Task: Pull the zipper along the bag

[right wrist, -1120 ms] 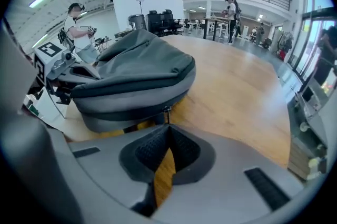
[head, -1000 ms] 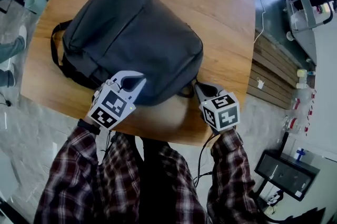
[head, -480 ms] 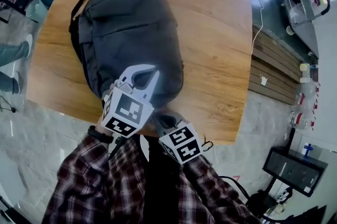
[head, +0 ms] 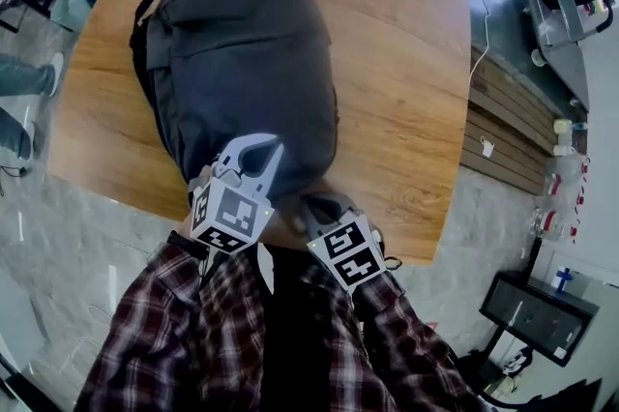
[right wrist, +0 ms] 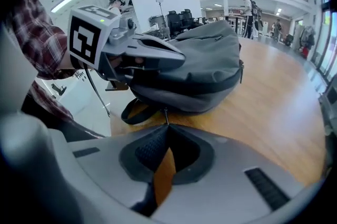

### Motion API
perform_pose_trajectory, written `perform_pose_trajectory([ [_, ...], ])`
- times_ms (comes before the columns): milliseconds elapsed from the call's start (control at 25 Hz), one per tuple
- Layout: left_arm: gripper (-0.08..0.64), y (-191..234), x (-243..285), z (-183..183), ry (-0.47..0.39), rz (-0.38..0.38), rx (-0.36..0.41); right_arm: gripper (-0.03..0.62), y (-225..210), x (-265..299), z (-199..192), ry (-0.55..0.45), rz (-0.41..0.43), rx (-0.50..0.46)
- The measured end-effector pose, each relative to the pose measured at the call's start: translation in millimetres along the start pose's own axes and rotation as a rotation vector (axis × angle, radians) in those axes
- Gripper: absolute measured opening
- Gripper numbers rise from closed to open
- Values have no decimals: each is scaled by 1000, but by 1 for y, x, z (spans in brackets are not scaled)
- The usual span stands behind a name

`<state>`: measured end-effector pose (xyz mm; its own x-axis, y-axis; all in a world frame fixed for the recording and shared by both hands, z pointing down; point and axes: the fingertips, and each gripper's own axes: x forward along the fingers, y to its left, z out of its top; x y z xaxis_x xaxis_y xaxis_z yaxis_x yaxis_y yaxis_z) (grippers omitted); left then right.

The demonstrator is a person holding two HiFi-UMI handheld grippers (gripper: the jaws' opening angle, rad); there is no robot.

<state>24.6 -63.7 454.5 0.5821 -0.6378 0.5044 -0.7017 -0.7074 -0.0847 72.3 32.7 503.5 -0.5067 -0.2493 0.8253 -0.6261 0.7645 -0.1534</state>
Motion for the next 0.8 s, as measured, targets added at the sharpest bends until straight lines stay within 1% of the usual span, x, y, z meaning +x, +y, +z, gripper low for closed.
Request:
perform_pose_trajectory([
  [200, 9, -3, -5, -7, -6, -15, 49, 9, -42, -7, 0, 23, -65, -61],
  [360, 9, -8, -6, -9, -7, -34, 64, 9, -84, -11, 1, 15, -122, -48],
  [480, 9, -14, -5, -11, -1, -47, 91, 11, -111, -7, 9, 28, -160, -62],
  [600, 9, -20, -6, -13, 7, -57, 129, 11, -138, 0, 19, 29, -187, -62],
  [800, 9, -26, -6, -17, 19, -68, 161, 14, -168, 14, 37, 63, -207, -110],
])
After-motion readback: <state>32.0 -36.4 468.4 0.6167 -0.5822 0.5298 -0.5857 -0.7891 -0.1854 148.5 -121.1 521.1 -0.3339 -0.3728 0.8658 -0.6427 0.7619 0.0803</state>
